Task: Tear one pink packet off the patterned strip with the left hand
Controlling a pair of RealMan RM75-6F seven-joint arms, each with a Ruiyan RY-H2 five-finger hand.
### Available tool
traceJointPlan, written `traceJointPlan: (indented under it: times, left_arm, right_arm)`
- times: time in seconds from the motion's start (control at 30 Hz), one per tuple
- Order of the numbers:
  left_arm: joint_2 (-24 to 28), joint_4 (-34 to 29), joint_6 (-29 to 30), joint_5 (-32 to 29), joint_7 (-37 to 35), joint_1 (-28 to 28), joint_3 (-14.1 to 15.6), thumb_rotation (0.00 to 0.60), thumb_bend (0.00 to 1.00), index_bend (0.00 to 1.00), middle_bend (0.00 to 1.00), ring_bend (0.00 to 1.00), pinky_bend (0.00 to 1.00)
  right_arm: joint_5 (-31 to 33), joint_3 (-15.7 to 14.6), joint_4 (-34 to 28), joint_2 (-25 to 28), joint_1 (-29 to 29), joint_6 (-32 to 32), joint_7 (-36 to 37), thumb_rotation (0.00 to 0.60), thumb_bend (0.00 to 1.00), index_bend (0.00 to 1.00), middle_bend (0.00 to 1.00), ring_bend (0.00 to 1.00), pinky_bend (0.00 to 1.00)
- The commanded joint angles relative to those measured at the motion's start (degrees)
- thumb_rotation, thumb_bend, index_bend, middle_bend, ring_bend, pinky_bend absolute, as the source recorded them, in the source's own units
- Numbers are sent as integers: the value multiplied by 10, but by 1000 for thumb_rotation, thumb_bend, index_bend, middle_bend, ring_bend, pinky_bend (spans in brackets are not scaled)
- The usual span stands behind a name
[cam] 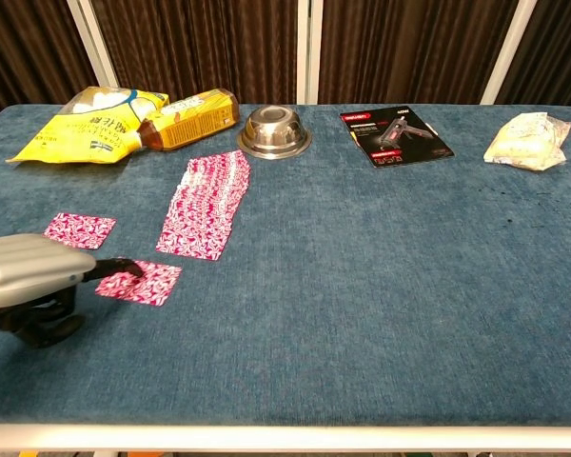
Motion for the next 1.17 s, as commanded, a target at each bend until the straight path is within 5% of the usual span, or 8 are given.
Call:
traceJointPlan:
  times: [0.03, 0.37, 0.53, 0.7, 0.8, 0.87, 0.97, 1.17]
  left_arm:
    - [14, -14, 4, -5, 9, 2, 7, 600, 551, 88, 933, 945, 944]
    - [66, -68, 50, 12, -10, 7, -17, 600, 551, 91, 934, 945, 944]
    - [80, -71, 143, 95, -59, 45, -42, 600, 546, 101, 871, 896, 907]
    - [52, 2, 271, 191, -133, 115, -49, 600, 500, 101, 639, 618, 732]
    - [52, 45, 317, 228, -151, 160, -26, 600, 459, 101, 301, 184, 420]
    - [53, 70, 342, 248, -157, 184, -13, 600, 425, 101, 86, 19, 215]
    - [54, 94, 365, 253, -204, 221, -7, 570, 376, 101, 0, 0, 95]
    - [76, 113, 372, 257, -255, 257, -13, 506, 338, 101, 0, 0, 70]
  right_arm:
    - [0, -1, -3, -1, 2, -3, -5, 600, 153, 0, 0, 0, 0]
    - [-4, 0, -13, -1, 3, 1, -15, 600, 153, 0, 0, 0, 0]
    - [-7, 2, -17, 0, 3, 7, -13, 600, 153, 0, 0, 0, 0]
    - [-22, 1, -17, -3, 1, 22, -5, 600, 153, 0, 0, 0, 0]
    - [-38, -9, -13, -5, -2, 25, -2, 600, 153, 0, 0, 0, 0]
    - [-51, -18, -11, -6, -3, 27, -2, 600, 152, 0, 0, 0, 0]
    - [-62, -25, -6, -10, -6, 32, -3, 600, 153, 0, 0, 0, 0]
    - [-68, -27, -5, -17, -8, 37, -7, 600, 153, 0, 0, 0, 0]
